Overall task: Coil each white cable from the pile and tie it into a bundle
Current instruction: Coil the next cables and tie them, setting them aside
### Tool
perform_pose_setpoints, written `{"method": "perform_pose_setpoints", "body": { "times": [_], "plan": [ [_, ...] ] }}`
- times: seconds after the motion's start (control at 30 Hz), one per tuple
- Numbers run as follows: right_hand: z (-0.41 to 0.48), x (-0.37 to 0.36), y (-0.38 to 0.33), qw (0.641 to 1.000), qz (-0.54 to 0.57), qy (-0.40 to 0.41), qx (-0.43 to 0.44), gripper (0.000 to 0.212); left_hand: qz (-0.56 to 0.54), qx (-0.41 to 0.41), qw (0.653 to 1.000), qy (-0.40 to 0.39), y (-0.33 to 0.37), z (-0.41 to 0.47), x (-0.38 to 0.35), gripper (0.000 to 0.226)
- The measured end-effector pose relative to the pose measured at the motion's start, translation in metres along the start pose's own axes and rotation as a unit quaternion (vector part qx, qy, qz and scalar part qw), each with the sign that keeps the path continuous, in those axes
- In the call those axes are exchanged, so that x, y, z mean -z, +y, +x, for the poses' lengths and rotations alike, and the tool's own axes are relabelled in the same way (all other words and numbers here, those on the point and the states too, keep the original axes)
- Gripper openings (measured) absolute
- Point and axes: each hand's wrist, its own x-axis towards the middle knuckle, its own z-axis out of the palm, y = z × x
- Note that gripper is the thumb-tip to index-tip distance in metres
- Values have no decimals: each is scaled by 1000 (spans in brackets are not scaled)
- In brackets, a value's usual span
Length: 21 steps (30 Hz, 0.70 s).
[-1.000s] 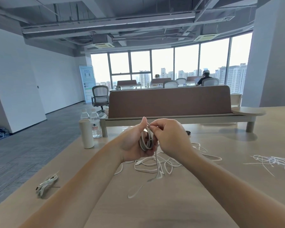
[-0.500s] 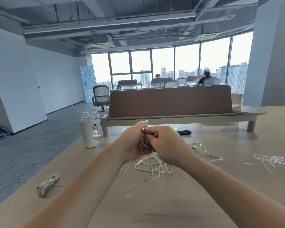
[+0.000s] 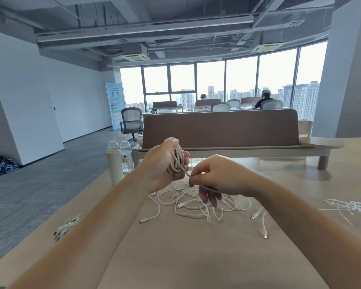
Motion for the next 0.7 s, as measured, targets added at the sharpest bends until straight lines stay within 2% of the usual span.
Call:
{"method": "perform_pose_setpoints", "body": {
  "times": [0.1, 0.23, 0.37, 0.47, 0.57, 0.7],
  "plan": [
    [-9, 13, -10, 993, 58, -99, 2, 21, 5, -13, 1000, 2, 2, -2, -3, 41],
    [-18, 26, -10, 982, 107, -154, 11, 29, -8, -13, 1000, 7, 9, -3, 0, 40],
    [-23, 32, -2, 976, 71, -204, -27, 30, -46, -14, 999, 0, 19, -5, 8, 39],
    [-24, 30, 1, 964, 61, -253, -52, 28, -27, -4, 999, -22, 19, -9, 6, 40],
    [-18, 20, 2, 965, 22, -256, -59, 24, -41, 7, 998, -37, 17, -10, 1, 42],
    [-6, -2, 7, 982, -44, -169, -68, 21, -92, 13, 993, -77, 17, -10, 0, 43]
  ]
}}
